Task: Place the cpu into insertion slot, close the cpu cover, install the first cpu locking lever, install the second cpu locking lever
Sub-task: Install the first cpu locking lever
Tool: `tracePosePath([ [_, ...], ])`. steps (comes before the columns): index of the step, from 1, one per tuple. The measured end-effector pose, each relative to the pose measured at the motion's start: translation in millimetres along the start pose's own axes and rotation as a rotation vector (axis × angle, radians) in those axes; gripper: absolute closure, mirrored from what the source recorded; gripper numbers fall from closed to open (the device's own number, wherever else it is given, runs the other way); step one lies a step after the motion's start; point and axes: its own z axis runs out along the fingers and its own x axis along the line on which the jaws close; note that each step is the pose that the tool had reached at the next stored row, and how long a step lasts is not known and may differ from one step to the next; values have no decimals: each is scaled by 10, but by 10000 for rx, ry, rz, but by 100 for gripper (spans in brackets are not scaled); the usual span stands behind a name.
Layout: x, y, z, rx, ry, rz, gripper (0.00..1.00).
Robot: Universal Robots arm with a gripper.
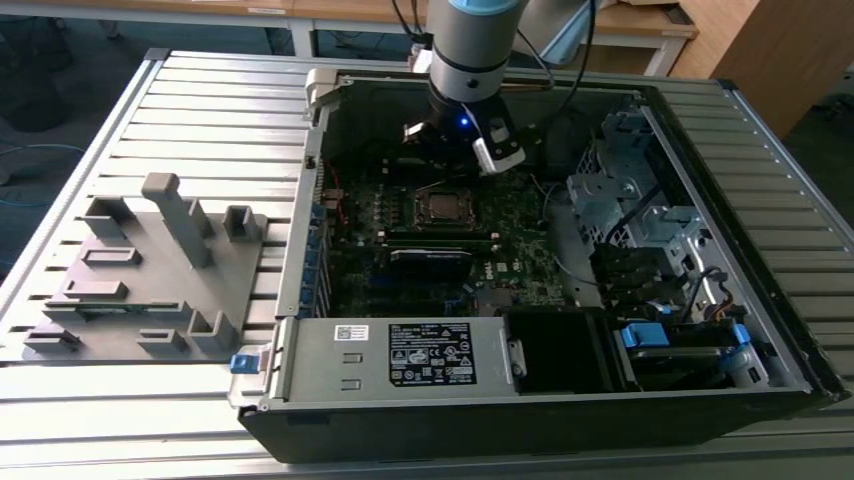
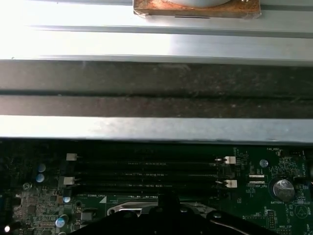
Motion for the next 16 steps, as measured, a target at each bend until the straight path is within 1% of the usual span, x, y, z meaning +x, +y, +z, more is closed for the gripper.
tracePosePath([
  [3, -26, 1, 6, 0, 1, 0, 90],
  [9, -30, 1, 8, 1, -3, -1, 90],
  [10, -29, 1, 10, 2, -37, -9, 90],
  [11, -26, 0, 14, 2, -121, -27, 90],
  [14, -9, -2, 22, -3, -478, -77, 90],
  [15, -6, -2, 27, -3, -569, -88, 90],
  [16, -3, -3, 31, -4, -628, -91, 90],
])
